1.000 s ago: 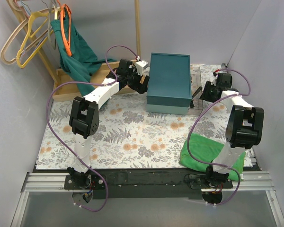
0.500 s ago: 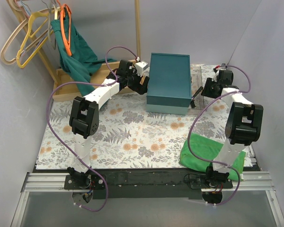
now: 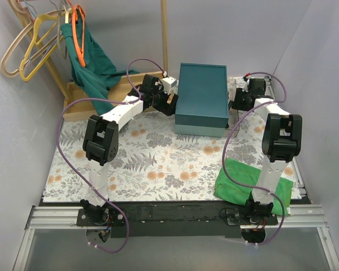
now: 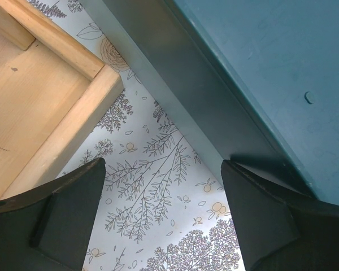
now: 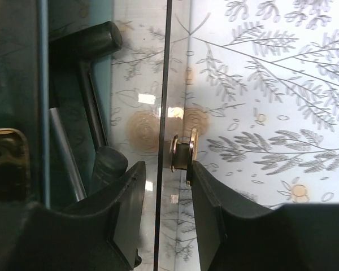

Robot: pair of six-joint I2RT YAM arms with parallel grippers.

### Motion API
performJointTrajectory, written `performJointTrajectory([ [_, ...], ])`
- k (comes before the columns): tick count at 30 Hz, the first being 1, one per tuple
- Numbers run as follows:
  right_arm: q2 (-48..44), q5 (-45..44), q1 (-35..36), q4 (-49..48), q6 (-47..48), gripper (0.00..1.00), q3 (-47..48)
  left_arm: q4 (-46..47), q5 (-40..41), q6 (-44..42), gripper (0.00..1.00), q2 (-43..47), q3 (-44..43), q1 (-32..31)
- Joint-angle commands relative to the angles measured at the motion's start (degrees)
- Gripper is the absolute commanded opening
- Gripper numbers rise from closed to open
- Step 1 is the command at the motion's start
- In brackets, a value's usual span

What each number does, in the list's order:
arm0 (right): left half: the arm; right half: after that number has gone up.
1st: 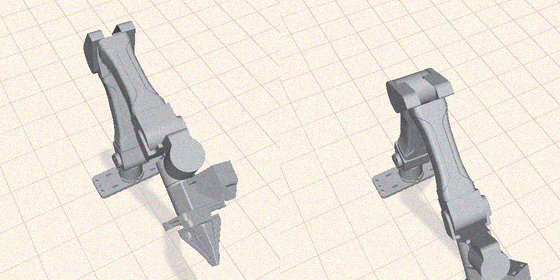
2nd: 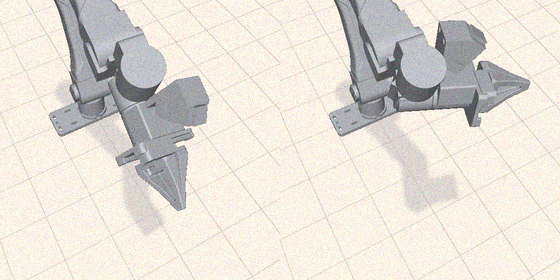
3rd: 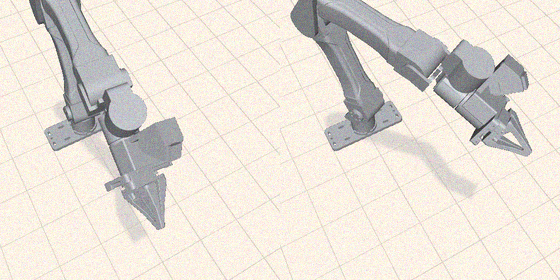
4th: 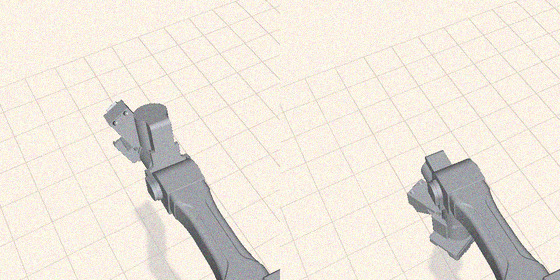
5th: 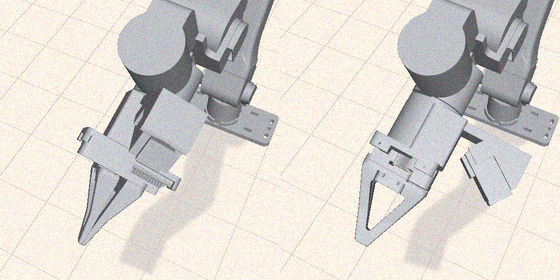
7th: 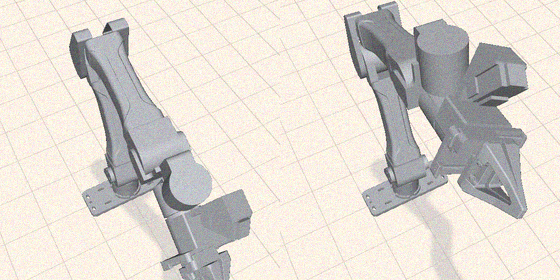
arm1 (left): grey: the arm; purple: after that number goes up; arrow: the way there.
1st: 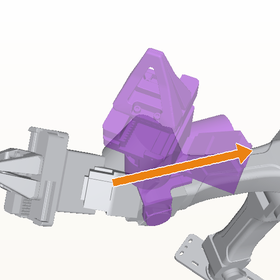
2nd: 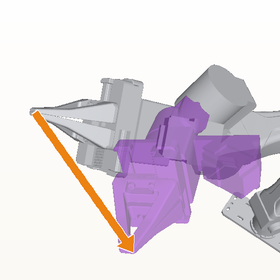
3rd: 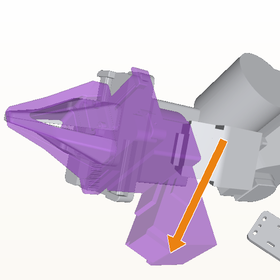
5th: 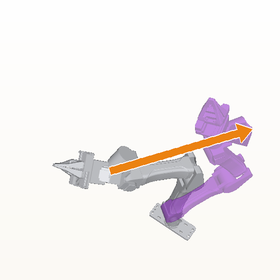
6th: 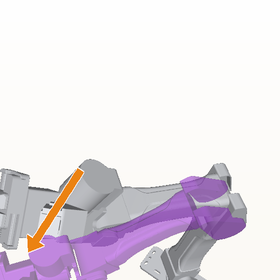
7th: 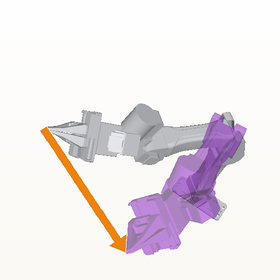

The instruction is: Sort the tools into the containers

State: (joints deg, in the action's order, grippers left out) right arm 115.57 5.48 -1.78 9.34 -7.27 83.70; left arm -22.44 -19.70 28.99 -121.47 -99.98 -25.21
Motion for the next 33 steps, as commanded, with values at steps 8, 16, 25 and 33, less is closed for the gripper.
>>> performJointTrajectory([
  [8, -2.28, -0.99, -0.06, -3.37, 0.5, 0.47, 0.41, 0.29, -0.69, 0.45, 0.84, 3.43, 0.14, -0.8],
  [16, -2.45, -3.62, -1.03, -2.67, 3.13, 0.47, -0.9, 0.55, -0.86, 0.54, 0.84, 3.34, 0.05, -0.8],
  [25, -5.61, -5.04, -7.44, -1.87, 6.3, 0.47, -3.89, 0.29, -0.77, 0.45, 0.84, 3.35, 0.32, -0.8],
  [33, -11.94, 8.23, -8.24, -5.48, 0.33, 0.44, -4.95, 0.2, -1.83, 0.63, 0.84, 2.82, -0.3, -0.8],
])
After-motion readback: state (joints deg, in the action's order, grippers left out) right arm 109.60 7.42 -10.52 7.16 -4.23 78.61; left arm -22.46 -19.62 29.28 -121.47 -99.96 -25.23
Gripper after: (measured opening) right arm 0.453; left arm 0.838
